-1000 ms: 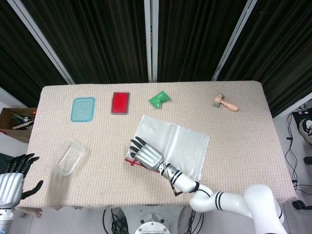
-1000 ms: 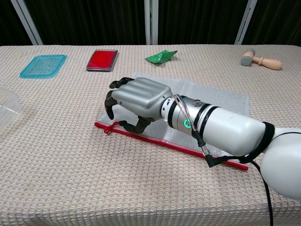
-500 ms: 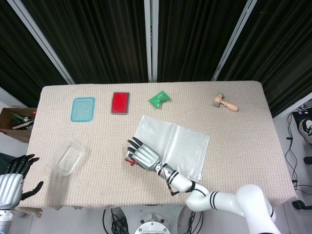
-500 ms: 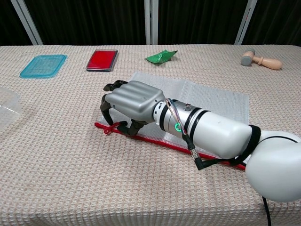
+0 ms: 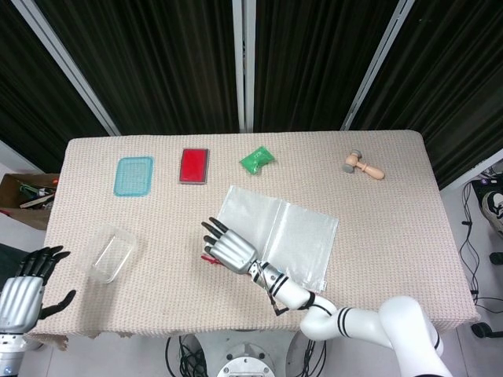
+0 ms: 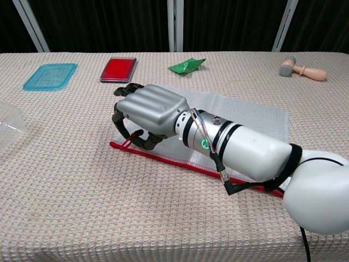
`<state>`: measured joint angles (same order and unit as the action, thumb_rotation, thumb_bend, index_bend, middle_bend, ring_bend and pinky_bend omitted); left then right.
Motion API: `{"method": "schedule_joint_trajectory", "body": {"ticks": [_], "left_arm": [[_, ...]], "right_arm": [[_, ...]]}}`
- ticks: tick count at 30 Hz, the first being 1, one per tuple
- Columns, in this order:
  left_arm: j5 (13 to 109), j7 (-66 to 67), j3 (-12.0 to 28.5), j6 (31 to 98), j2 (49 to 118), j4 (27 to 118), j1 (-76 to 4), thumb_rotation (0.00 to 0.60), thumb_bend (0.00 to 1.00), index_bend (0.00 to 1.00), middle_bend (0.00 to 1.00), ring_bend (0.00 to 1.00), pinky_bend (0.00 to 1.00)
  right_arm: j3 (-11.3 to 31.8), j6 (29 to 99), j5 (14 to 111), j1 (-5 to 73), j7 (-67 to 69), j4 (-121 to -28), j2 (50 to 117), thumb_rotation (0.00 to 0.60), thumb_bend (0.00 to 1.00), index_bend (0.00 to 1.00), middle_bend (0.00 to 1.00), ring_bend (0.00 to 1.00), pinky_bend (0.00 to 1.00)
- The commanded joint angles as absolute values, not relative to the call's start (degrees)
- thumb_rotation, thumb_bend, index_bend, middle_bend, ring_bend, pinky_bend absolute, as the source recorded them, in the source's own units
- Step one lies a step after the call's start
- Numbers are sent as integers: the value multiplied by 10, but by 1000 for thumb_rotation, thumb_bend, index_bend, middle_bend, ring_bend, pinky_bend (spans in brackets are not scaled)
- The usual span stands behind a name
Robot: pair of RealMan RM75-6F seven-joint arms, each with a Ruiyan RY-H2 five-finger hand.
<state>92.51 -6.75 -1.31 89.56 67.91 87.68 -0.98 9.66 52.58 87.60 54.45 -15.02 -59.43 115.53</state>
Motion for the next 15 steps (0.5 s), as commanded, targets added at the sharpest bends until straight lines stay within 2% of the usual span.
{"method": "schedule_joint_trajectory", "body": {"ticks": [1,9,15], "left_arm": [[952,-121,-12,868,681,876,-42,600,200,191,135,104,134],[1005,-293,4,783,698,858,-155,600,196,202,135,104,134],[1029,-388,27,742,730,833,-242,600,242,202,119,103,134]], "right_arm": [[87,564,902,535,-162,-627,1129,600,469,713,265,0,0],[73,630,963,527,-173,-710,1050,600,477,758,229,0,0],[79,634,990,542,-165,-768,985,600,477,779,233,0,0]]}}
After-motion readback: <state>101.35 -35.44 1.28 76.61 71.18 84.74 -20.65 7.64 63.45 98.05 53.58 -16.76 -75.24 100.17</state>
